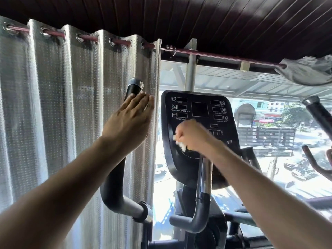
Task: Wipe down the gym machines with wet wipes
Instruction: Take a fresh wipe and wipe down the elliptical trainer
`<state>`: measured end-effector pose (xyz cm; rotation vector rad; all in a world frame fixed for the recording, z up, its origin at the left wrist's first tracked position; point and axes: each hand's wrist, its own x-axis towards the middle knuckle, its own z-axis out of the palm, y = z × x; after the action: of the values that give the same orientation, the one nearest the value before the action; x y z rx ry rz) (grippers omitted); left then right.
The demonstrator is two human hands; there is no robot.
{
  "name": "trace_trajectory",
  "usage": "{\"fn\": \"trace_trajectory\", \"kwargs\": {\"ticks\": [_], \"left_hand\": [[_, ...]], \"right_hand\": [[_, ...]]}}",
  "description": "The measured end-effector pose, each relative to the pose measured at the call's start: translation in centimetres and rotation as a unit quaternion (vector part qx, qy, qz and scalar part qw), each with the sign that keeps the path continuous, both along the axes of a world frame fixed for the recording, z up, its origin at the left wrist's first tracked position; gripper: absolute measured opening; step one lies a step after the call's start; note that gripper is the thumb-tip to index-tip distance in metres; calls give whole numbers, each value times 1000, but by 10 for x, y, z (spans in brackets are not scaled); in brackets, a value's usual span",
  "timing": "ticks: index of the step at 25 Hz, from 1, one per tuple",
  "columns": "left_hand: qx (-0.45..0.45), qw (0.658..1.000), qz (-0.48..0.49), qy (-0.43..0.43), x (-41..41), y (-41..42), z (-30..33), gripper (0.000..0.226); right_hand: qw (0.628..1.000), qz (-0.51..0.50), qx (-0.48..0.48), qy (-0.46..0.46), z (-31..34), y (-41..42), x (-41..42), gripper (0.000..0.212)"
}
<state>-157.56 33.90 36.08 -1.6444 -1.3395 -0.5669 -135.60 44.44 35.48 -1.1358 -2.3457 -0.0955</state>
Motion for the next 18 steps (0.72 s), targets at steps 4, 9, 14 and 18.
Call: {"fn": "trace_trajectory", "kwargs": {"ticks": [4,9,14,18], "left_hand": [[-45,998,20,34,6,-2,9,61],[-133,962,155,179,21,2,15,75],[-211,936,146,243,26,25,27,73],[-297,896,150,295,35,64,22,72]], "right_hand": [[953,-93,149,246,-2,-14,111,8],[975,-110,119,155,-88,17,112,16],[885,17,-240,398,-126,26,58,27],[949,75,32,304,-133,56,12,23]]}}
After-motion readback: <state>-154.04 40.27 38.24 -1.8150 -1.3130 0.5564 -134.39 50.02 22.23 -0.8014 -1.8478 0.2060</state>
